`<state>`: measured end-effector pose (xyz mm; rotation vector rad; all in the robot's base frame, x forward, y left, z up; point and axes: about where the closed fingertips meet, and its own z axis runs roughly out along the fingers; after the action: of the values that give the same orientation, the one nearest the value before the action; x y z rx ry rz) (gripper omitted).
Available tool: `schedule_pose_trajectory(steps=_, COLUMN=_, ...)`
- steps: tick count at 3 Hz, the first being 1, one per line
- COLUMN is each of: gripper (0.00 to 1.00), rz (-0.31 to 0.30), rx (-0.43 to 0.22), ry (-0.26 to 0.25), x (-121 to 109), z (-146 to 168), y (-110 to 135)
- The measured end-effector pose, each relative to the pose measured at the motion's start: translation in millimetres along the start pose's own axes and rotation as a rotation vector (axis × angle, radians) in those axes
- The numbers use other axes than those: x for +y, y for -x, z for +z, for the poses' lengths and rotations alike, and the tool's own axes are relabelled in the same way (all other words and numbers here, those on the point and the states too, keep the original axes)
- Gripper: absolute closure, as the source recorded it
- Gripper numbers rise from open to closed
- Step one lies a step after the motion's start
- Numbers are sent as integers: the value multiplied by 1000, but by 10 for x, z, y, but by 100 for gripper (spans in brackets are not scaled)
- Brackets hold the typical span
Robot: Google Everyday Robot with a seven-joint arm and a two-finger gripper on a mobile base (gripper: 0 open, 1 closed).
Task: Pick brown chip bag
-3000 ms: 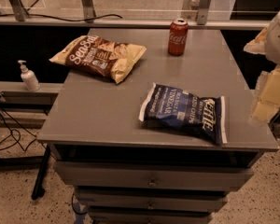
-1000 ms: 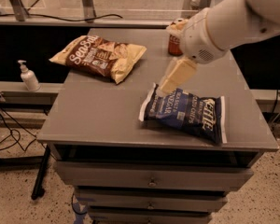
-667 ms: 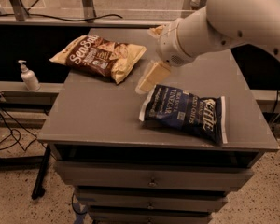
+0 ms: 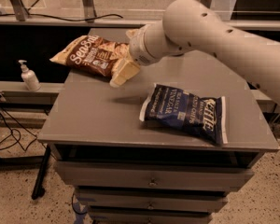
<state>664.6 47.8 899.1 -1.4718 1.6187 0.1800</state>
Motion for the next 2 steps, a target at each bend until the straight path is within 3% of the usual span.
schedule_pose_trajectory(steps=1, gripper=0, rz=53, rx=14, ry=-14, x=-41, z=410, y=-43)
schedule_pose_trajectory(steps=2, gripper=18, rz=106, rx=22, ry=-39, x=-133, z=678, y=-139)
